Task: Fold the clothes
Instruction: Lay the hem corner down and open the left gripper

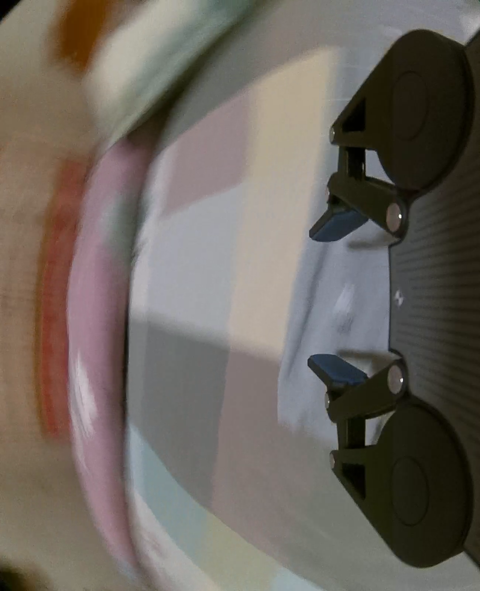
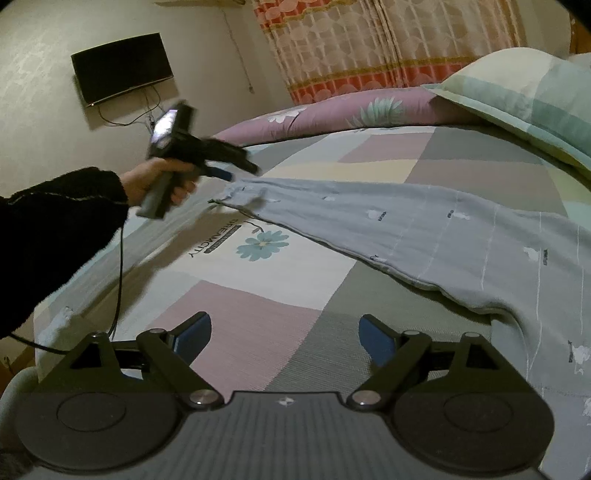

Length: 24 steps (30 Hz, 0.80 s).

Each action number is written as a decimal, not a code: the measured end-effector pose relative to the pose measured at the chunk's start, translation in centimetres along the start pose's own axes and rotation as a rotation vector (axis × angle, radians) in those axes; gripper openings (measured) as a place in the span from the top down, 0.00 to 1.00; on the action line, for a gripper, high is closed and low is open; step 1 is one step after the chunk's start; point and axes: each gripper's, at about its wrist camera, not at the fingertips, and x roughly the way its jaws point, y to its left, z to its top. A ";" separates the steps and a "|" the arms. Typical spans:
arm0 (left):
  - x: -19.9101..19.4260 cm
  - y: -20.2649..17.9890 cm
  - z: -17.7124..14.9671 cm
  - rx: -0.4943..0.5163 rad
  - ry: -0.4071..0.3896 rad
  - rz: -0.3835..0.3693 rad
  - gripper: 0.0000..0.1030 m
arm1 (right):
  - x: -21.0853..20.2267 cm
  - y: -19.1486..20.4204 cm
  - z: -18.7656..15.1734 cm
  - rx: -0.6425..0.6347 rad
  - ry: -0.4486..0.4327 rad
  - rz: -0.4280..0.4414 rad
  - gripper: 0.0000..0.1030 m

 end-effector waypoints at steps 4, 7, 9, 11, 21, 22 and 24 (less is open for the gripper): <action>1.4 -1.2 -1.9 0.086 0.029 0.070 0.20 | -0.5 0.0 0.3 -0.010 -0.005 -0.014 0.12; 1.5 0.7 -1.4 -0.017 0.055 0.158 0.15 | -1.3 -0.4 0.7 0.000 -0.016 -0.043 0.06; 0.9 0.1 -0.2 -0.019 0.082 0.198 0.22 | -2.1 -1.1 1.2 0.011 -0.041 -0.074 0.05; -0.2 -1.9 0.6 0.046 0.080 0.146 0.22 | -3.2 -1.9 1.7 0.023 -0.072 -0.108 0.04; -1.3 -21.4 1.6 0.216 0.196 -0.348 0.19 | -7.3 -11.3 2.2 0.241 -0.071 -0.403 0.00; -1.4 -23.2 1.6 0.216 0.209 -0.391 0.19 | -7.6 -12.1 2.0 0.264 -0.060 -0.417 0.00; -2.1 -27.0 2.0 0.231 0.217 -0.472 0.19 | -7.7 -13.6 1.5 0.305 -0.027 -0.445 0.00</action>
